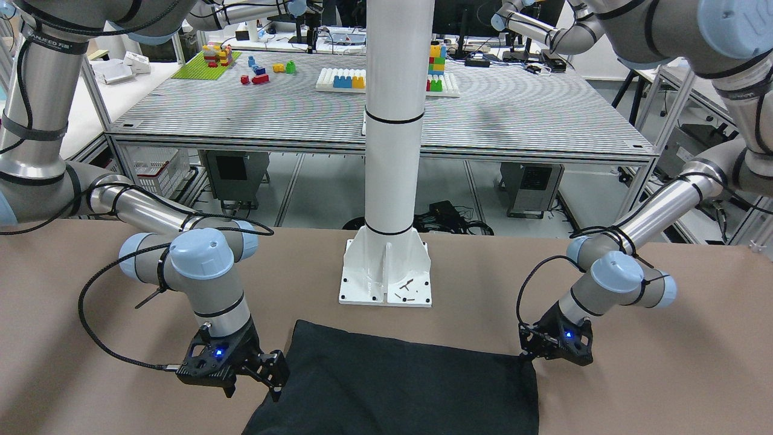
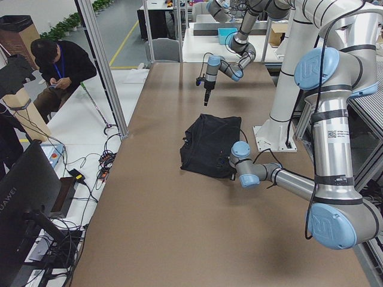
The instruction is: Fold clothes
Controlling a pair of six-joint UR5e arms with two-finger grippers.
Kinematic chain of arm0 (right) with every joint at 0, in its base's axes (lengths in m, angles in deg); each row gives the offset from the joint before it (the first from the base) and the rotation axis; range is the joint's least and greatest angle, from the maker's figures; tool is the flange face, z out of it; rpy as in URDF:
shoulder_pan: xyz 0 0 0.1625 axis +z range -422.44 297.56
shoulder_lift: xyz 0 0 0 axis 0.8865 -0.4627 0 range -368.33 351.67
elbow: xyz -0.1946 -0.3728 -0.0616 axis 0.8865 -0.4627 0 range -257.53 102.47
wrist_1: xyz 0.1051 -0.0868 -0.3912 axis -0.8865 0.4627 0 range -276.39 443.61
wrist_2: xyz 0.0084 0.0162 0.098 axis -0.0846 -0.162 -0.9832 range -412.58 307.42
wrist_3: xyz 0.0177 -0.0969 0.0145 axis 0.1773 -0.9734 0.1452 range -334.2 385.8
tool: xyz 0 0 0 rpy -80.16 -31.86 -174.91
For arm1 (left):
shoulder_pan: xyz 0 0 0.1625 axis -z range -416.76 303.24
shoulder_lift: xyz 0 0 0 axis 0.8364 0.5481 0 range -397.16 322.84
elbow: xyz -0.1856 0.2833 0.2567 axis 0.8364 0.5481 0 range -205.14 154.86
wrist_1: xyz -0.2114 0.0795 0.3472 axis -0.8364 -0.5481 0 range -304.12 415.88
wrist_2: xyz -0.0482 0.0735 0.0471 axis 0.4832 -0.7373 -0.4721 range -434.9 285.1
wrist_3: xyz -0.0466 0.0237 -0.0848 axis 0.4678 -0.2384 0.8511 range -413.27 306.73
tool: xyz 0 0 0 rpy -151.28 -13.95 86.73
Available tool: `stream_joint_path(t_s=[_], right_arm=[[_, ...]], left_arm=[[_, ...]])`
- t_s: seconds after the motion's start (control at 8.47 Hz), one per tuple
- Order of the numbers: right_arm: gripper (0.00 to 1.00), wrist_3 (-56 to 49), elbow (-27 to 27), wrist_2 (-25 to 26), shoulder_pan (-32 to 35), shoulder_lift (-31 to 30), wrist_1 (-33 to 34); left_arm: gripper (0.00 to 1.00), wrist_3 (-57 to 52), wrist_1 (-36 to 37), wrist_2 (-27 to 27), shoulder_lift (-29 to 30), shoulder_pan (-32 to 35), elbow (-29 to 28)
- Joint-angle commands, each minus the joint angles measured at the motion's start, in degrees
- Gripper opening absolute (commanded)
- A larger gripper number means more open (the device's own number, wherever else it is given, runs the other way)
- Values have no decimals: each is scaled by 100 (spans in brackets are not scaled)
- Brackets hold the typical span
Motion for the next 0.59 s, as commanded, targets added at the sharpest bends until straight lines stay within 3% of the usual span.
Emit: stream_joint_path(t_s=[0.0,0.35,0.47], right_arm=[[94,0,-16,0,-4,-5,-2],[94,0,-42,-9,-13,-13,-2],[94,0,-42,0,-13,-13,-2]], left_arm=[[0,-586,48,50,935,981,-1069],[0,-1396,933,489,3200,2195,-3063],[0,-1442,962,341,4209,2250,-4201]])
